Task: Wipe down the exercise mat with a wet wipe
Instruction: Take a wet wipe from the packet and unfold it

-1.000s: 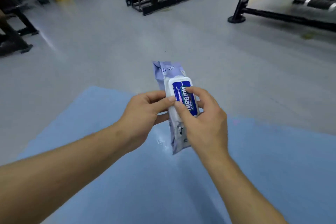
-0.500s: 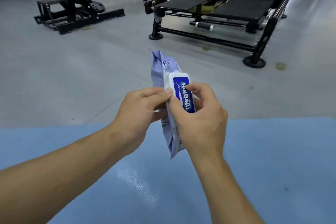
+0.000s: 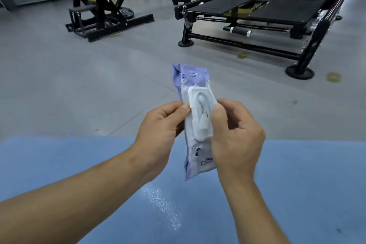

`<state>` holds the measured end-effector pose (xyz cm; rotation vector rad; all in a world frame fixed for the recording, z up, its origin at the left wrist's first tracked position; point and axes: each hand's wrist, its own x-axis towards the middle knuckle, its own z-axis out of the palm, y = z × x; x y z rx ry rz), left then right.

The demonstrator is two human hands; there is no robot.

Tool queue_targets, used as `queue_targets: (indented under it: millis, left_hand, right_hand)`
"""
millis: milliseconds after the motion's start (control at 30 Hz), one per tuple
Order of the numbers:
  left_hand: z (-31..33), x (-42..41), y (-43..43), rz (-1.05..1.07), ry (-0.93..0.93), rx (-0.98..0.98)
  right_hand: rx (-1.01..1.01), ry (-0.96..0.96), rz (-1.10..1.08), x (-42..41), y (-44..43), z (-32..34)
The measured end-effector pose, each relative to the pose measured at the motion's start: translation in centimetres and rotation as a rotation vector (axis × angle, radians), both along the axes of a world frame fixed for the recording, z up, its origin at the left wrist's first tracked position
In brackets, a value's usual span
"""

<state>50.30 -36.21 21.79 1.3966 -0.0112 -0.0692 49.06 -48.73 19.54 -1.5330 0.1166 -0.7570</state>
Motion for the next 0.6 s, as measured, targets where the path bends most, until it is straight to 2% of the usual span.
queue_targets:
  millis: [333,467,600]
  left_hand:
    - [0.1,0.9,0.3,0.256,0.101,0.214]
    - [-0.5,0.6,0.6,0.184,0.008,0.219]
    - [-0.9,0.6,1.1,0.098,-0.08,0.412]
  right_hand:
    - [0.154,0.243,0.113,1.3,-1.1,-0.6]
    - [0.18,0.26,0.081,1.3,-0.8,-0.9]
    - [0.157,0.249,0.057,1.3,-0.5,-1.1]
